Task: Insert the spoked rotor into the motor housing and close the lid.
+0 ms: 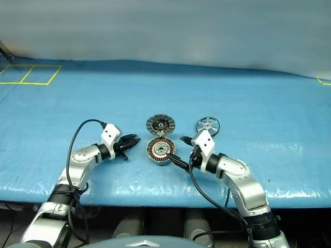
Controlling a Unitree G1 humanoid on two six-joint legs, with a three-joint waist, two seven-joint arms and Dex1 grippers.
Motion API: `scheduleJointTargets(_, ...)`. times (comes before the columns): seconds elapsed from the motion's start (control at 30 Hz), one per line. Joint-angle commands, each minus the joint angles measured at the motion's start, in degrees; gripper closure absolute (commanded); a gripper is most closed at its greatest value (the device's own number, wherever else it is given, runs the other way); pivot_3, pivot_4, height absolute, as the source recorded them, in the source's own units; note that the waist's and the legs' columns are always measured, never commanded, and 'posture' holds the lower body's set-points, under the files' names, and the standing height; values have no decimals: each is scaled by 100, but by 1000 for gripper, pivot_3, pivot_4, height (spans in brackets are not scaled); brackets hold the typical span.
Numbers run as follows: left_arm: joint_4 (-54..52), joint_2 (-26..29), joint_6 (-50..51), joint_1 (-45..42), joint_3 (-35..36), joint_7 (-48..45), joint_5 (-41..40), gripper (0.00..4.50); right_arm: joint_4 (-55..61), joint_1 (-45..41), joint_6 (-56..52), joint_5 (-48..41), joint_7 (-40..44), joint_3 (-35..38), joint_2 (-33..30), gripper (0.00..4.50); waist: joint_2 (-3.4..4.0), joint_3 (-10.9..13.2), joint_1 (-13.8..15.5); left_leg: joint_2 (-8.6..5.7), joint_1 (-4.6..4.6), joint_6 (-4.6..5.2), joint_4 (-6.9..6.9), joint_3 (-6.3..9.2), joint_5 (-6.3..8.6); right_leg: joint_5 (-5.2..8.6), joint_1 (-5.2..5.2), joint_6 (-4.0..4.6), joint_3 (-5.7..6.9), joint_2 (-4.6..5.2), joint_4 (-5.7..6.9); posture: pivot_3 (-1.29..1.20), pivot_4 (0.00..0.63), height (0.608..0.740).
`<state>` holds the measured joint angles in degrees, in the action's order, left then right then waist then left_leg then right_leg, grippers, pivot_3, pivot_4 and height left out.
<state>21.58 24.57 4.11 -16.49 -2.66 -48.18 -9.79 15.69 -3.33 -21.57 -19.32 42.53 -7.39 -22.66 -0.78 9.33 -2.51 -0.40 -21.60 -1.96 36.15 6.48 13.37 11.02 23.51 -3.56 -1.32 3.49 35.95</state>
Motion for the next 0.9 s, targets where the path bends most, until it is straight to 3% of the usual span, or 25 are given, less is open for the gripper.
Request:
scheduleJointTargets(0.03, -562, 308, 36, 189, 160, -671, -420, 3864, -43, 53, 374, -36, 179, 85, -49, 133, -3, 5, 10, 0, -2, 0, -1, 0, 0, 1, 2, 1, 0, 0, 0, 0, 150, 740)
scheduleJointTargets(0.23, -1427, 740, 420, 254, 81, -1371, -836, 3864, -139, 135, 321, -195, 627, 44, -305, 133, -9, 15, 82, -1, -12, 0, 0, 2, 0, 2, 6, 4, 0, 1, -6, 0, 150, 740)
scheduleJointTargets(0.47, -1930, 752, 768, -49, -333, -1783, -911, 3864, -232, 238, 351, 29, 812, -158, -569, 133, -9, 17, 81, -1, -12, 0, 0, 1, 0, 3, 6, 6, 1, 0, -5, 0, 150, 740)
scheduleJointTargets(0.9, -743, 99, 318, -962, -1047, -1784, -296, 3864, -192, 464, 485, 175, 668, -206, -564, 133, -15, 20, 96, -2, -12, 1, 4, -1, 0, 2, 3, 3, 0, 0, -7, 0, 150, 740)
